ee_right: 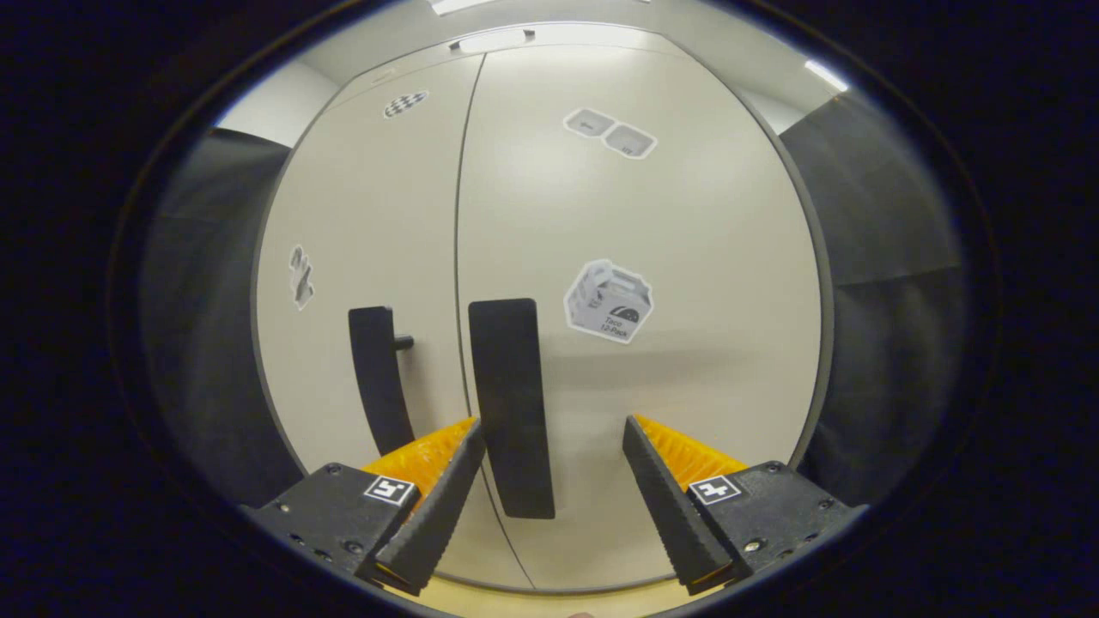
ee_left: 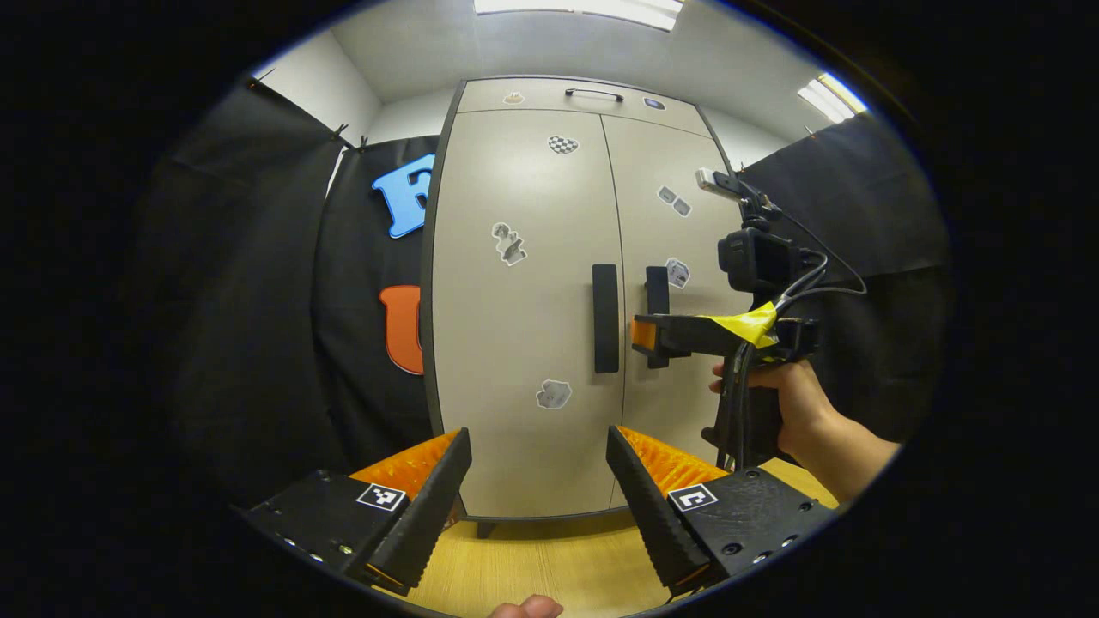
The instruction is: Open the right door of the double-door shoe cabinet with the right hand, and open the left door with the left hand.
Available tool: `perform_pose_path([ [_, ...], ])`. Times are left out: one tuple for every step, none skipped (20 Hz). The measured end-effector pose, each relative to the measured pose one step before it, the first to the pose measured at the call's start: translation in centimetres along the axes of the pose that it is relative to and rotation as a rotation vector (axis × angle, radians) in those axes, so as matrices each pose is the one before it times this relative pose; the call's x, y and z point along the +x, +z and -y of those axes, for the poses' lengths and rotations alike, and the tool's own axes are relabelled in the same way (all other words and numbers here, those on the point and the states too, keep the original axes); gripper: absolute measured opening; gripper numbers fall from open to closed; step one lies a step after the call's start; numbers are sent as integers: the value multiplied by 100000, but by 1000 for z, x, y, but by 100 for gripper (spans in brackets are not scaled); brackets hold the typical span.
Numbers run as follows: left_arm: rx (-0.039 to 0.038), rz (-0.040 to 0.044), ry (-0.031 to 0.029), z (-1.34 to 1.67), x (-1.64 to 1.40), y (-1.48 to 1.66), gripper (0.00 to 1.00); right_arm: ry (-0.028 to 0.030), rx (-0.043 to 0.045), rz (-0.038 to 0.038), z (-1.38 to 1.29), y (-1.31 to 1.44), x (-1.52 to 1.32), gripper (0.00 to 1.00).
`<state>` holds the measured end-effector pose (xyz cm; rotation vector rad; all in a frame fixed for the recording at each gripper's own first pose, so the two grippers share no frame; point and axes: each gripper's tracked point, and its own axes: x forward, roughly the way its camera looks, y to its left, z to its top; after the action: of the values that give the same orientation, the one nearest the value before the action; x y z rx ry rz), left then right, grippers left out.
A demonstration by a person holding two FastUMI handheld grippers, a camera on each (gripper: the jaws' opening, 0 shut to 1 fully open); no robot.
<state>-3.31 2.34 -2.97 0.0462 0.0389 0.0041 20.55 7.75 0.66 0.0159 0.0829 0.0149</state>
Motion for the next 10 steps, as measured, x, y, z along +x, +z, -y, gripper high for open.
perform_pose_path([
  [-332,-24,346,-167,182,-41,95,-858,-1062,302,-48,137,277,98],
  [-617,-493,271,-48,118,-86,95,-1331,-940,143,93,-103,-57,96],
  [-691,-405,-92,-69,187,-130,94,-1626,-894,489,254,-84,60,91],
  [-562,-12,-211,-57,120,-28,94,-378,-169,-226,66,-68,111,93],
  [-311,258,178,-148,85,85,94,94,358,495,-150,-81,-56,88],
  [-282,29,388,-205,128,-101,95,-70,-10,-417,-28,-50,20,86],
  [-411,-224,287,-66,86,-76,95,82,-120,3,-45,36,-42,83],
  [-346,-201,66,-72,94,-54,95,-84,-311,-170,-59,-30,-27,83],
  [-230,219,82,-87,-4,18,95,-1,-307,-19,-10,-14,-4,81],
  [-163,94,11,4,95,68,94,95,-11,-49,-55,117,-31,79],
])
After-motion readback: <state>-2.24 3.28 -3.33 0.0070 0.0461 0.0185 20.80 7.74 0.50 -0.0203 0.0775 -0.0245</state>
